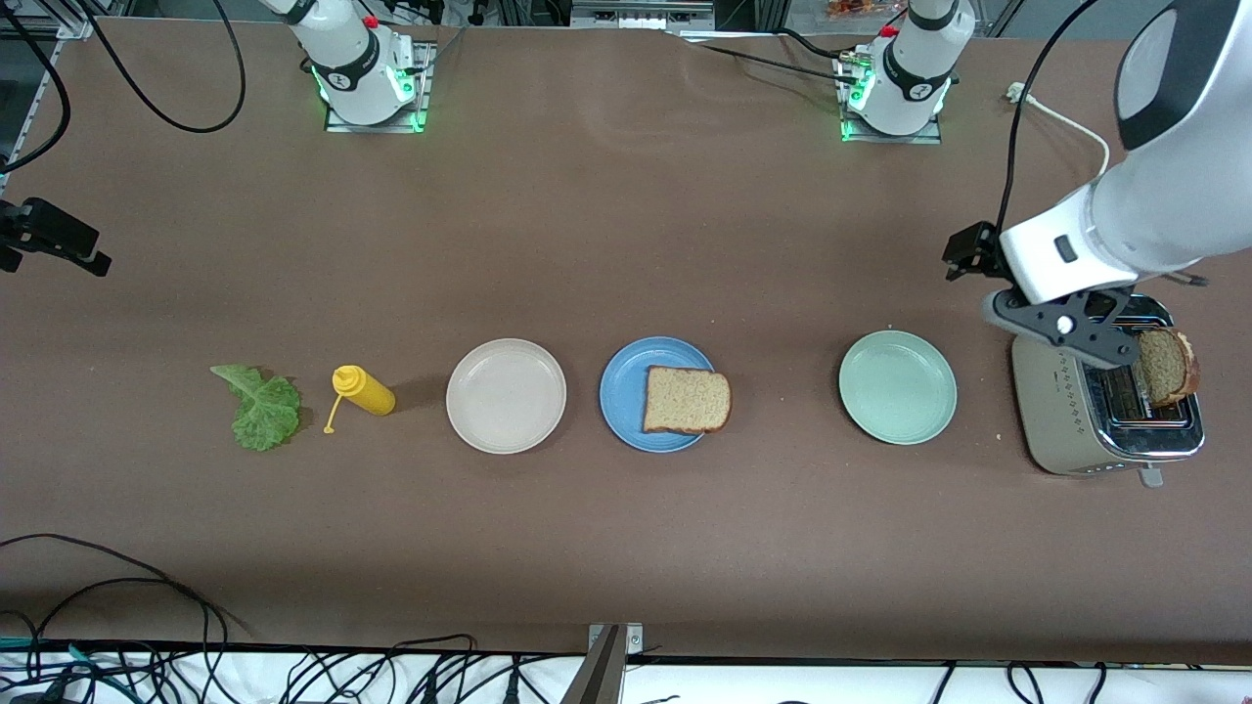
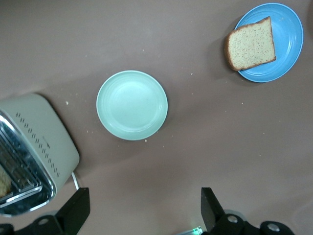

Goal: Make sandwich in blue plate with both arms
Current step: 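Raise the left gripper back toward the toaster while the right gripper reaches lettuce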

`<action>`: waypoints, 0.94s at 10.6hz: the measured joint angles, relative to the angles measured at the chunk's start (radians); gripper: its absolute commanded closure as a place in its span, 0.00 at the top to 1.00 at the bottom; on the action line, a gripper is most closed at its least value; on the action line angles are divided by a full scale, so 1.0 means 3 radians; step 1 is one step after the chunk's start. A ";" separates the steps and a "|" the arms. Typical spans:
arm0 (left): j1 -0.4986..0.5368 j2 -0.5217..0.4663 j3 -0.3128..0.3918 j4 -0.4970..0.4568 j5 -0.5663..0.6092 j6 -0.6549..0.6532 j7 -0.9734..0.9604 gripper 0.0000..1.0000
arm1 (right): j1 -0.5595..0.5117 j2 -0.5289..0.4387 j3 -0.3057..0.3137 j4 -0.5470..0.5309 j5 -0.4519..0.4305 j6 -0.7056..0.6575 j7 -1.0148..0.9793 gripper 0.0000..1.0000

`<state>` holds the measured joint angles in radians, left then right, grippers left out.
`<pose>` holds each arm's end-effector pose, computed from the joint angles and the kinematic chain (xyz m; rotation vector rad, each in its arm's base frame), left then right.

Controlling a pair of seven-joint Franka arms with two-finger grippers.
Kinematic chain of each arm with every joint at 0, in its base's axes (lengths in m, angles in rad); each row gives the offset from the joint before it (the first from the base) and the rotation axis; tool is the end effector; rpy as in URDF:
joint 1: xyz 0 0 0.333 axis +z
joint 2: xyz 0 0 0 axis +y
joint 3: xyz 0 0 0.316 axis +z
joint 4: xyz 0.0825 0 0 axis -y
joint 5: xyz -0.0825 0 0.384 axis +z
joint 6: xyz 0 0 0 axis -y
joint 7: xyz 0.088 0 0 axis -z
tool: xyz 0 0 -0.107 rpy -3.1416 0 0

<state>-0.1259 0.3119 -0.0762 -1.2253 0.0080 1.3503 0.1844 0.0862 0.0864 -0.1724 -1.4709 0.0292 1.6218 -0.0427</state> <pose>0.6120 -0.1161 0.5827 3.0568 -0.5942 -0.2907 0.5851 -0.0428 0.6280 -3.1290 0.0671 -0.1042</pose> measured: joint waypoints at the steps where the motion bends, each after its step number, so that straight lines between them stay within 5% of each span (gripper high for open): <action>1: 0.0017 -0.0038 0.0000 -0.0006 0.0000 -0.0053 -0.0039 1.00 | 0.0006 0.0001 0.0005 -0.0001 0.0000 -0.0007 0.0000 1.00; 5: 0.0104 -0.0162 0.0001 -0.0158 -0.0003 -0.0058 -0.0084 1.00 | 0.0025 0.0118 0.0013 -0.0017 0.0000 0.0081 -0.0421 1.00; 10: 0.0403 -0.1161 0.0055 -0.1407 -0.0207 0.0519 -0.0109 1.00 | 0.0018 0.0685 0.0011 -0.0028 0.0032 0.0496 -0.0792 1.00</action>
<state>-0.0050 -0.0365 -0.0598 -1.6475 -0.0541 1.5062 0.1516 0.0915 0.2919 -0.1692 -1.4794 0.0389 1.7707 -0.2804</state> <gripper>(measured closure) 0.000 0.000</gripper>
